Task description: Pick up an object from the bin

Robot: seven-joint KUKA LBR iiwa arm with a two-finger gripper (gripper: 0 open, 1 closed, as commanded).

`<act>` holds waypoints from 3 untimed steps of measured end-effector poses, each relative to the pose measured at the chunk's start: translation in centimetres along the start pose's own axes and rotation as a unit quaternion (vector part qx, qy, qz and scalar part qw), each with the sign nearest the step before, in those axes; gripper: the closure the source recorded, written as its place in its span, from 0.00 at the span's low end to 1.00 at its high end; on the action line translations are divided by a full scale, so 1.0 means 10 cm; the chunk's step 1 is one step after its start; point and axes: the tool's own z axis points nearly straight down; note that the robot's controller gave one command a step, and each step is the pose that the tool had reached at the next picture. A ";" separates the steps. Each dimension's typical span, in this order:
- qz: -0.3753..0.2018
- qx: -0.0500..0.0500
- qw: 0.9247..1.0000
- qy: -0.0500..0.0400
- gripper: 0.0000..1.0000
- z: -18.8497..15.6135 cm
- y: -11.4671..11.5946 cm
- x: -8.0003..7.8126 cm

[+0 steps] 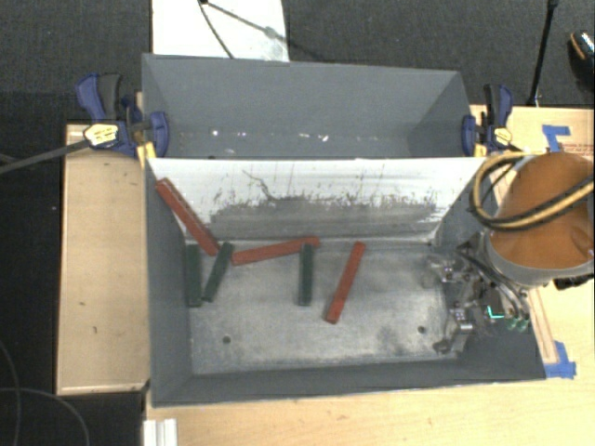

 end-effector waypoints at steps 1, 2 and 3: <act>-0.072 -0.001 0.997 -0.006 0.00 0.80 0.78 -0.85; -0.273 0.003 0.962 -0.008 0.00 -1.13 0.43 -0.85; -0.348 0.000 0.938 -0.001 0.00 0.17 0.80 -0.98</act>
Offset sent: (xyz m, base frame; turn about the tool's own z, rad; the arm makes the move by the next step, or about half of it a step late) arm 0.0826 0.0733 -0.0778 -0.1356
